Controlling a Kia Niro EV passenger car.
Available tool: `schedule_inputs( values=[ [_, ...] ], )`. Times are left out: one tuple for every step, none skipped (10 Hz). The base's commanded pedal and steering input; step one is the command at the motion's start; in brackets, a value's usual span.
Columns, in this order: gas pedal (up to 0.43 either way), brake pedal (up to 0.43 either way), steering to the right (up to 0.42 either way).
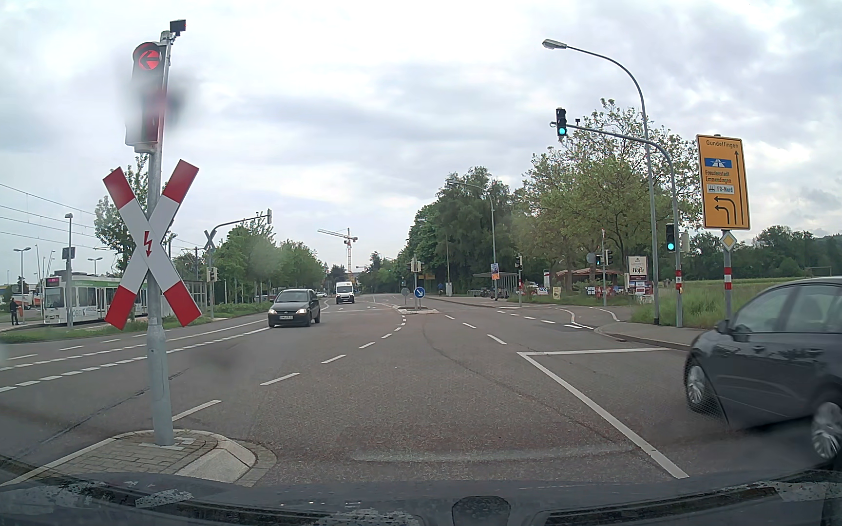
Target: Follow the waypoints while adhering to traffic rules and regulations
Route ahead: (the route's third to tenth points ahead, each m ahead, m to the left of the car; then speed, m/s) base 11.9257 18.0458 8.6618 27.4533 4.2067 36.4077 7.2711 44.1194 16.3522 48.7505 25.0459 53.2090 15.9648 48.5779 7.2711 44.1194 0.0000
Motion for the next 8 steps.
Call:
schedule_inputs(
  values=[
    [0.000,0.195,0.009],
    [0.000,0.195,0.009],
    [0.000,0.195,0.009],
    [0.000,0.195,0.010],
    [0.000,0.195,0.010],
    [0.000,0.195,0.010],
    [0.000,0.195,0.009],
    [0.000,0.195,0.009]
  ],
)
